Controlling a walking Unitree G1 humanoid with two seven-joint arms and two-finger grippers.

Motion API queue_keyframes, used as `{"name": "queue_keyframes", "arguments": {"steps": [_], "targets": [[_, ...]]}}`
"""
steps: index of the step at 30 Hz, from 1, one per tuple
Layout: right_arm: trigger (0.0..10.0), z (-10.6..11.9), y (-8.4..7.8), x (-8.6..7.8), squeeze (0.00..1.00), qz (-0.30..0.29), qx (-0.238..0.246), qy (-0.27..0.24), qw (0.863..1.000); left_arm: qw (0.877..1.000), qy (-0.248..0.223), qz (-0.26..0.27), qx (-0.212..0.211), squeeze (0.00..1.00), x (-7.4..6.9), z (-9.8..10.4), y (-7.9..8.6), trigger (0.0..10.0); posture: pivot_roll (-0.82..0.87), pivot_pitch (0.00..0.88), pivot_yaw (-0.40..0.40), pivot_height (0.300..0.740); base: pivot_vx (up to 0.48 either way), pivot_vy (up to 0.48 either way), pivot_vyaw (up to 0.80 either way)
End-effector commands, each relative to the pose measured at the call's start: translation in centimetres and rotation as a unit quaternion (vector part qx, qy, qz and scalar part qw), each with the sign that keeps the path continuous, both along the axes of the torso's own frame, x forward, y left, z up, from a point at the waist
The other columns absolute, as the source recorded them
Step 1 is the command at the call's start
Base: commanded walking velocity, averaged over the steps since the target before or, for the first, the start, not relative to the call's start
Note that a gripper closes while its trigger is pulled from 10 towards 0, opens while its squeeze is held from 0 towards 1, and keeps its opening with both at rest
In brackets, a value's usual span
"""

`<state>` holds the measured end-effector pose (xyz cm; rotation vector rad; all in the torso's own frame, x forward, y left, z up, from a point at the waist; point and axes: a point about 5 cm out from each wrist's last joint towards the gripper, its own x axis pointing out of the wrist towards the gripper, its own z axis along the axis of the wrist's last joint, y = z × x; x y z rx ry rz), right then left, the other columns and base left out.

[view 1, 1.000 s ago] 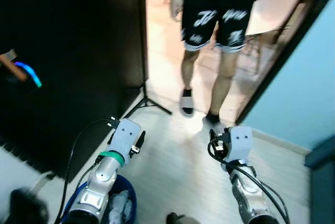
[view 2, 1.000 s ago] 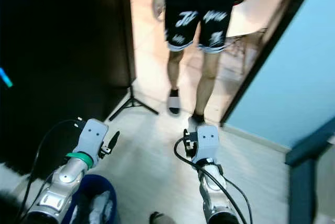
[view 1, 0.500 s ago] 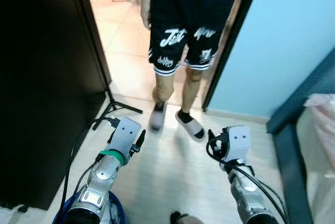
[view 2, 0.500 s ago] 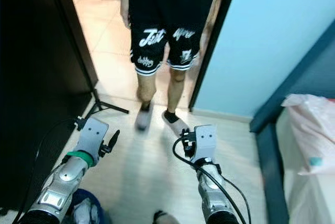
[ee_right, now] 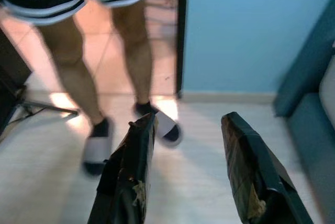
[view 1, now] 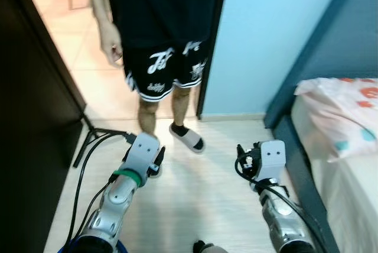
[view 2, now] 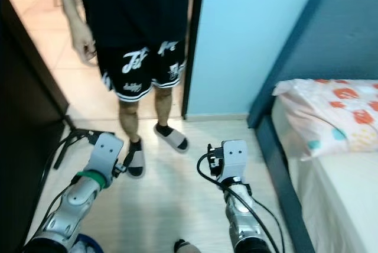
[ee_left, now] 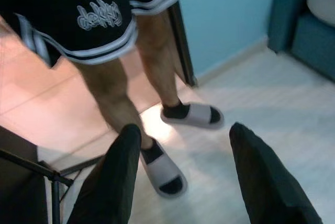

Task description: Clean up the room

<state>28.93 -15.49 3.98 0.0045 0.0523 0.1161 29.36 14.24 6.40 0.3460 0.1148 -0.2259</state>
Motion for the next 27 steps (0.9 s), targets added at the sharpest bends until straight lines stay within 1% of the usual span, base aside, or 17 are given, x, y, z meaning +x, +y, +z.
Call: {"name": "queue_keyframes", "arguments": {"steps": [1, 8, 11, 13, 14, 15, 17, 19, 23, 27], "targets": [[10.0, -0.6, -0.3, -0.4, 0.0, -0.004, -0.002, 0.014, 1.0, 1.0, 0.011, -0.001, 0.004, 0.0, -0.3, -0.5, -0.1, 10.0, 0.0, 0.081, 0.065, 0.74, 0.0, 0.0, -0.79], [10.0, -0.6, -0.3, -0.4, 0.0, -0.003, -0.002, 0.013, 1.0, 1.0, 0.01, 0.004, 0.003, 0.0, -0.2, -0.5, 0.1, 10.0, 0.0, 0.084, 0.064, 0.74, 0.0, 0.0, -0.79], [10.0, -0.9, -0.1, -0.6, 0.0, -0.002, 0.0, 0.018, 1.0, 1.0, 0.014, 0.009, 0.002, 0.0, -0.2, -0.6, 0.3, 10.0, -0.01, 0.063, 0.07, 0.74, 0.0, 0.0, -0.8], [10.0, -0.9, -0.1, -0.6, 0.0, -0.001, 0.001, 0.019, 1.0, 1.0, 0.014, 0.009, 0.002, 0.0, -0.1, -0.5, 0.3, 10.0, -0.01, 0.061, 0.069, 0.74, 0.0, 0.0, -0.8], [10.0, -0.8, 0.0, -0.5, 0.0, 0.0, 0.001, 0.019, 1.0, 1.0, 0.011, 0.008, 0.0, 0.0, 0.2, -0.3, 0.2, 10.0, -0.01, 0.057, 0.067, 0.74, 0.0, 0.0, -0.8], [10.0, -0.5, 0.0, -0.2, 0.0, 0.0, 0.001, 0.014, 1.0, 1.0, 0.001, 0.006, -0.005, 0.0, 0.8, 0.3, -0.1, 10.0, -0.01, 0.059, 0.065, 0.74, 0.0, 0.0, -0.8], [10.0, -0.5, 0.0, -0.2, 0.0, 0.0, 0.001, 0.014, 1.0, 1.0, 0.001, 0.006, -0.005, 0.0, 0.8, 0.3, -0.1, 10.0, -0.01, 0.059, 0.065, 0.74, 0.0, 0.0, -0.8], [10.0, -0.4, -0.1, -0.1, 0.0, 0.0, 0.002, 0.012, 1.0, 1.0, -0.002, 0.003, -0.011, 0.0, 1.0, 0.5, -0.2, 10.0, -0.01, 0.059, 0.063, 0.74, 0.0, 0.0, -0.8], [10.0, -0.1, -0.2, 0.1, 0.0, 0.0, 0.001, 0.007, 1.0, 0.998, -0.009, -0.006, -0.059, 0.0, 1.3, 1.7, -0.7, 10.0, -0.01, 0.069, 0.059, 0.74, 0.0, 0.0, -0.8], [10.0, -0.1, -0.3, 0.1, 0.0, -0.001, 0.002, 0.006, 1.0, 0.998, -0.013, -0.007, -0.068, 0.0, 1.4, 2.1, -0.8, 10.0, -0.01, 0.074, 0.06, 0.74, 0.0, 0.0, -0.8]]}}
